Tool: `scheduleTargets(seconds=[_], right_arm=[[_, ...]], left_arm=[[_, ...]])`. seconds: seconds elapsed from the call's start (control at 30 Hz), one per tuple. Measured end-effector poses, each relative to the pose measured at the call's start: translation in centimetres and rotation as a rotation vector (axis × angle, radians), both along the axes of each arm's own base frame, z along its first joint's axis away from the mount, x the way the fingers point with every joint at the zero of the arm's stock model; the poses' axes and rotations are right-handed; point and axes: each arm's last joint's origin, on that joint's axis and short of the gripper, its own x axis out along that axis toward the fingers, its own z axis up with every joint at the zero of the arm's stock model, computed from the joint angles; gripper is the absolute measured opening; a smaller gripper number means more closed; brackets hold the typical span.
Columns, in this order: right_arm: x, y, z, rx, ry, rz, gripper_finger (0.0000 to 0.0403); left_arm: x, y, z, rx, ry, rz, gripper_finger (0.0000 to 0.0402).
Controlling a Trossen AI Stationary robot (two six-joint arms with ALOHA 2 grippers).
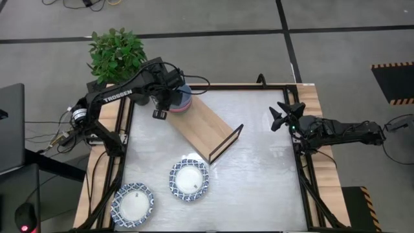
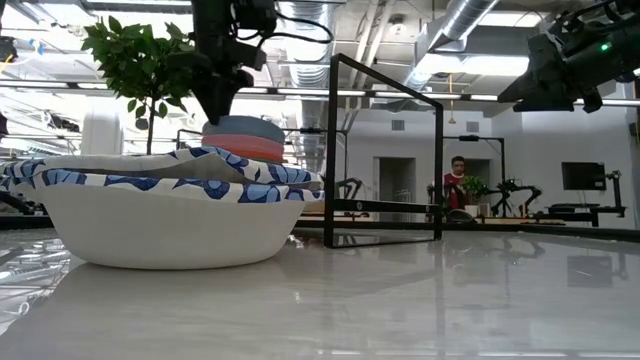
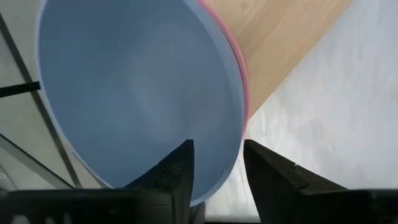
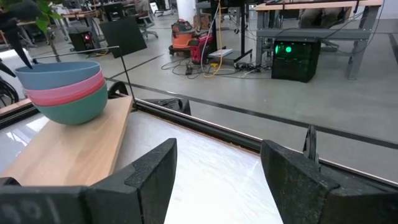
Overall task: Place and stack bowls onto a shelf
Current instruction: Stack the blue bowl on the pink bowl, then put the top right patterned blue bowl on the shelf
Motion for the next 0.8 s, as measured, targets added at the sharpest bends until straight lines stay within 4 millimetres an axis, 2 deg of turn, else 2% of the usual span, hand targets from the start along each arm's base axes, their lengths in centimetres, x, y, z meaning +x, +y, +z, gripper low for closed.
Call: scheduleTargets(seconds=[0.33, 0.53, 0.67, 0.8], right_arm=[[0.0, 0.0, 0.0, 0.004, -0.005, -0.001, 0.026], [0.0, 0.0, 0.0, 0.006, -0.006, -0.002, 0.026], [0.0, 0.0, 0.0, 0.014, -0.016, -0.004, 0.026], [0.0, 0.0, -0.1, 0.014, -0.006, -0.004, 0.026]], left_arm=[[-0.1, 0.0, 0.3, 0.022, -0.013, 0.041, 0.0158], [-0.1, 0.0, 3.1, 0.054, -0.139, 0.142, 0.016], [0.1, -0.1, 4.8, 0.055, -0.334, 0.237, 0.014], [0.2, -1.2, 5.4, 0.113, -0.36, 0.237, 0.0095]])
